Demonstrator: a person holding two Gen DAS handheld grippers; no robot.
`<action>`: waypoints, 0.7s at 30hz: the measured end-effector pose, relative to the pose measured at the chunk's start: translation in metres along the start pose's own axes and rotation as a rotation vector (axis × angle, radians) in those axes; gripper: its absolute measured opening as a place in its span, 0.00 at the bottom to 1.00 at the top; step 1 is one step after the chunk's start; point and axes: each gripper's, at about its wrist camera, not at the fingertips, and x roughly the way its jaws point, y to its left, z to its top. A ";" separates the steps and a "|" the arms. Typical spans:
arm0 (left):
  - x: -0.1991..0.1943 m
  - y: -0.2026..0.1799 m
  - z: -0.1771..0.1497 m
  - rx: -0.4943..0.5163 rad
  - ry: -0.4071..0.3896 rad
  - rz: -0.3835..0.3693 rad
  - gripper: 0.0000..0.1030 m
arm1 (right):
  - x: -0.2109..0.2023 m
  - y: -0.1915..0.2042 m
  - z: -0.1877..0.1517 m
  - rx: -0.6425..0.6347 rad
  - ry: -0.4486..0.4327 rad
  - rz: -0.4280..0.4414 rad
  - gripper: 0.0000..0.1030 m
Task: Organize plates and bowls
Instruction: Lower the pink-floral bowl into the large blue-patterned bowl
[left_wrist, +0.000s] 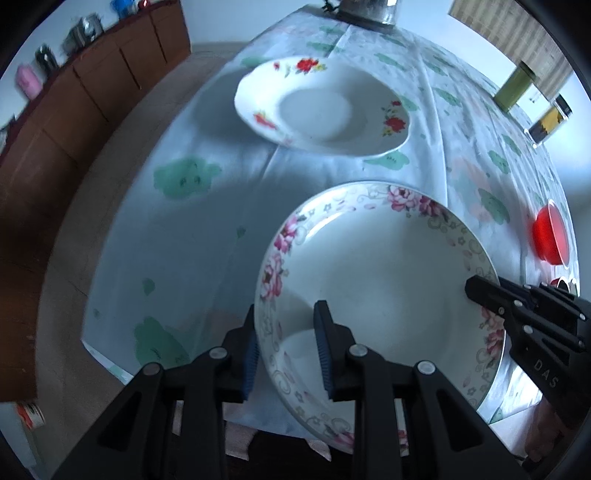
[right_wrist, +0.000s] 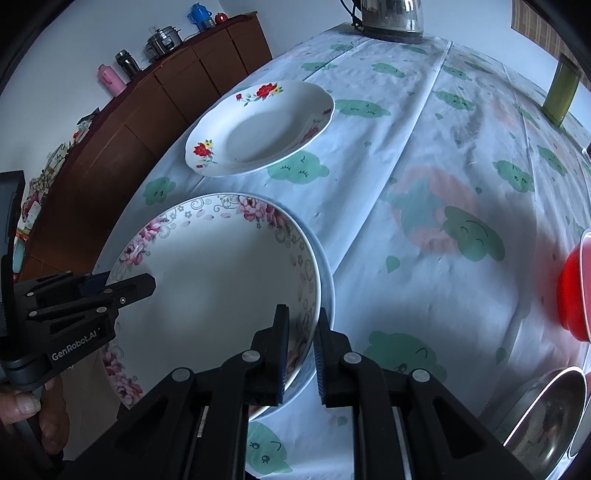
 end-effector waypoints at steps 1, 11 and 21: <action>0.002 0.001 -0.002 -0.006 0.007 -0.003 0.26 | 0.001 0.000 -0.001 -0.002 0.004 -0.002 0.13; 0.004 0.002 -0.004 -0.012 0.002 -0.015 0.26 | 0.001 0.005 -0.004 -0.043 -0.027 -0.029 0.13; 0.006 -0.008 -0.010 0.053 -0.010 0.042 0.25 | -0.002 0.013 -0.002 -0.140 -0.080 -0.111 0.13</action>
